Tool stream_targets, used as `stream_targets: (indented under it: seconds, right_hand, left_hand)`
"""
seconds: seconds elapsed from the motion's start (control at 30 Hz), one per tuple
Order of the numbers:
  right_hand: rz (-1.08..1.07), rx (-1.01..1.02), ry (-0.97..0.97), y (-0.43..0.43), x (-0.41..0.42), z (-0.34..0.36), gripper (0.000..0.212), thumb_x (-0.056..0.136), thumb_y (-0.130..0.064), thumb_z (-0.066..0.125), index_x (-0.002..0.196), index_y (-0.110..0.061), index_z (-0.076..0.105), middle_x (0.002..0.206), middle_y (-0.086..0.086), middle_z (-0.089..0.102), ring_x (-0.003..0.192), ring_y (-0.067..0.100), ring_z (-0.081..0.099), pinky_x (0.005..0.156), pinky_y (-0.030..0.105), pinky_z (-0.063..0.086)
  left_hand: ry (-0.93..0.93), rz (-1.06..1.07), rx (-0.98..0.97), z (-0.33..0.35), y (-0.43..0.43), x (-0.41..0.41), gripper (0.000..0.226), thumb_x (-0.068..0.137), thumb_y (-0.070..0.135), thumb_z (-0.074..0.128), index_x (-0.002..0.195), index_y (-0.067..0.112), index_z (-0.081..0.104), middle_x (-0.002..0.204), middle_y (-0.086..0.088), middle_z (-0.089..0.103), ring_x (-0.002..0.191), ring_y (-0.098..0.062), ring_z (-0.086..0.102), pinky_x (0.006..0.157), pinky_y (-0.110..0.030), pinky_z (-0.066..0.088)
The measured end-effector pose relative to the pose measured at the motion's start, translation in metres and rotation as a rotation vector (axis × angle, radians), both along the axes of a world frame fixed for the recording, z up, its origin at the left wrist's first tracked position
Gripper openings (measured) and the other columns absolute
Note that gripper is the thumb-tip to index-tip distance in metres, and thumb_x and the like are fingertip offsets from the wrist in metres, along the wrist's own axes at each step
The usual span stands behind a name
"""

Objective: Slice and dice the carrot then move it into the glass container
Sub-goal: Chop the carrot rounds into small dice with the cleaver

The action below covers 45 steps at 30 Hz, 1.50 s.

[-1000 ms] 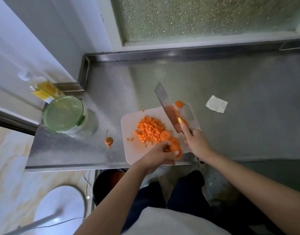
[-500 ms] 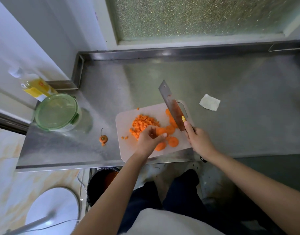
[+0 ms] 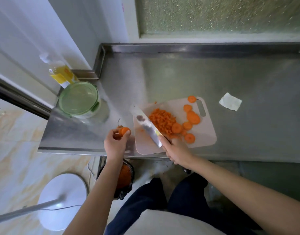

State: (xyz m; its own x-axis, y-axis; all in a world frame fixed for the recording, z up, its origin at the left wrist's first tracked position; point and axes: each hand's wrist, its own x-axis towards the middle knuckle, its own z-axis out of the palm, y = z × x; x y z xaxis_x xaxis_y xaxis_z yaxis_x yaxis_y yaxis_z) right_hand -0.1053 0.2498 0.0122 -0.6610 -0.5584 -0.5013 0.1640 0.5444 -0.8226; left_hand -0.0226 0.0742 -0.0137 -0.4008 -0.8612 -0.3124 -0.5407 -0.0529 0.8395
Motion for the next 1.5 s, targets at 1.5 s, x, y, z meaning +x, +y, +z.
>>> stream_targets:
  seconds: [1.5]
  right_hand:
    - [0.016, 0.167, 0.25, -0.007, -0.009, -0.014, 0.06, 0.099, -0.048, 0.034, 0.051, -0.014, 0.044, 0.048, -0.001, 0.045, 0.052, 0.014, 0.047, 0.052, 0.025, 0.03]
  left_hand:
    - [-0.163, -0.171, 0.094, -0.002, 0.048, -0.034, 0.025, 0.083, 0.021, 0.069, 0.107, 0.012, 0.069, 0.104, -0.004, 0.07, 0.093, -0.014, 0.063, 0.077, -0.015, 0.042]
